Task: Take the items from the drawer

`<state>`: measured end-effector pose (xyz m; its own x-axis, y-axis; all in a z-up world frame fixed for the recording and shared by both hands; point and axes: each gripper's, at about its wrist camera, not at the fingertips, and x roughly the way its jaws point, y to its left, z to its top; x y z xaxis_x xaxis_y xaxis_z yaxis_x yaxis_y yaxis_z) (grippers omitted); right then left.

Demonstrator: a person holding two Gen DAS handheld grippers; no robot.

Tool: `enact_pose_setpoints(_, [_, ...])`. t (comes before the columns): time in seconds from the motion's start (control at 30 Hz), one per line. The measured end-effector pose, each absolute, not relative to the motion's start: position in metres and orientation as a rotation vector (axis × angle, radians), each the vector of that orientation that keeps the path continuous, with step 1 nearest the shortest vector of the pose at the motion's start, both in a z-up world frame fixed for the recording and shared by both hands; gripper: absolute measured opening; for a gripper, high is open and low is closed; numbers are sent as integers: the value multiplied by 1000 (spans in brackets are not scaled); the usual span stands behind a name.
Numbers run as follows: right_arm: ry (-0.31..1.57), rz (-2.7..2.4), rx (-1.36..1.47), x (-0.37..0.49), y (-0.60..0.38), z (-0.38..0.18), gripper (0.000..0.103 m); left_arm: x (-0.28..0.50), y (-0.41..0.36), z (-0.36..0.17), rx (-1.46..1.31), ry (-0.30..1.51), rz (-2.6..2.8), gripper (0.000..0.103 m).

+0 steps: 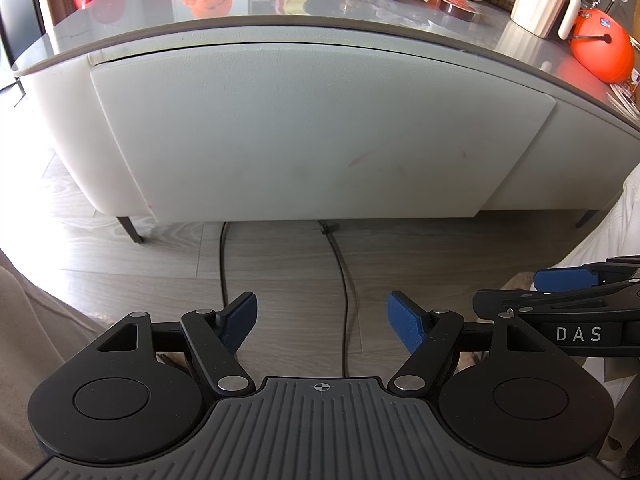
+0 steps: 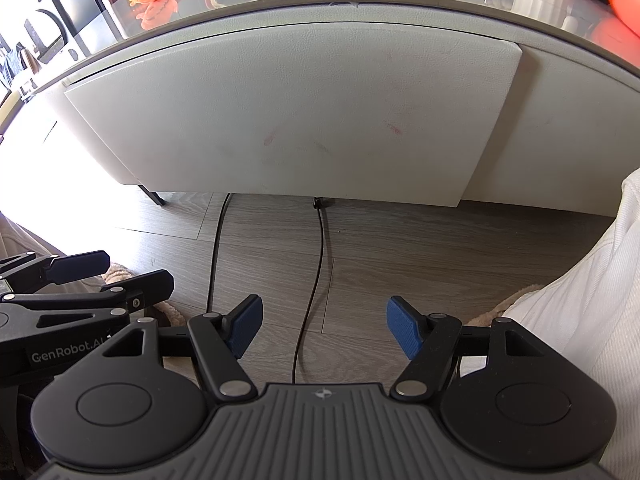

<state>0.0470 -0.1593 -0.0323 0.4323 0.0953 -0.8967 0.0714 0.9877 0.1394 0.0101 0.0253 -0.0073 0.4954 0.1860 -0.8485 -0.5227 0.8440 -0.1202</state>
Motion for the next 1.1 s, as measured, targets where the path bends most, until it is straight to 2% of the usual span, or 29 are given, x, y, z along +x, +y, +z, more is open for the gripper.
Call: enact_pose_setpoints(1.1, [1097,19,165,47,-150,-27,69,10,27,1,-372,920,441,78])
